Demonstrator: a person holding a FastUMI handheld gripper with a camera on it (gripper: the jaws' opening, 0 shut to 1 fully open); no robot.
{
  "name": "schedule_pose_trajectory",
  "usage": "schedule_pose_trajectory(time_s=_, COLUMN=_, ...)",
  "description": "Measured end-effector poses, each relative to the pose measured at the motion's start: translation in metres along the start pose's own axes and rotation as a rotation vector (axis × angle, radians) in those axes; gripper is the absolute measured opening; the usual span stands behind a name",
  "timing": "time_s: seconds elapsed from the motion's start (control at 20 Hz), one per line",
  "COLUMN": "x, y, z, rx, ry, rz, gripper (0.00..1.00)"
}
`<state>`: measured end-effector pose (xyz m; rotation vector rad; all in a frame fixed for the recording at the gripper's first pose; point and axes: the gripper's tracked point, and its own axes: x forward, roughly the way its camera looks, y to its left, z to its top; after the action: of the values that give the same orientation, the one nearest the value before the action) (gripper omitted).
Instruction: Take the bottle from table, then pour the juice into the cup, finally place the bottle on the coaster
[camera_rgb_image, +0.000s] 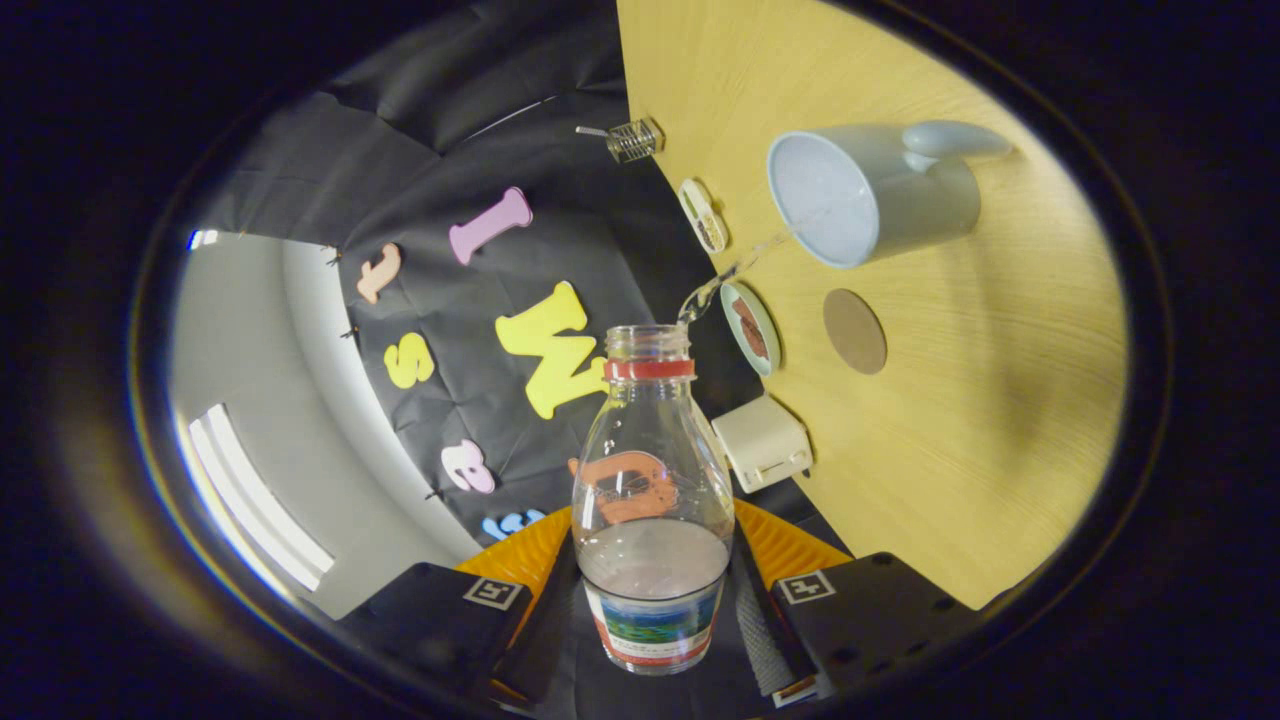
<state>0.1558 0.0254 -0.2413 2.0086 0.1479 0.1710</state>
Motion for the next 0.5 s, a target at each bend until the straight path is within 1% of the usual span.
schedule_pose_trajectory(time_s=0.15, x=0.0, y=0.005, z=0.002, rx=0.032, ry=-0.003, rz=0.009, gripper=0.77)
schedule_pose_trajectory(time_s=0.35, x=-0.001, y=0.011, z=0.002, rx=0.141, ry=0.0, rz=0.041, gripper=0.77)
schedule_pose_trajectory(time_s=0.5, x=-0.002, y=0.015, z=0.007, rx=0.154, ry=-0.009, rz=0.042, gripper=0.77)
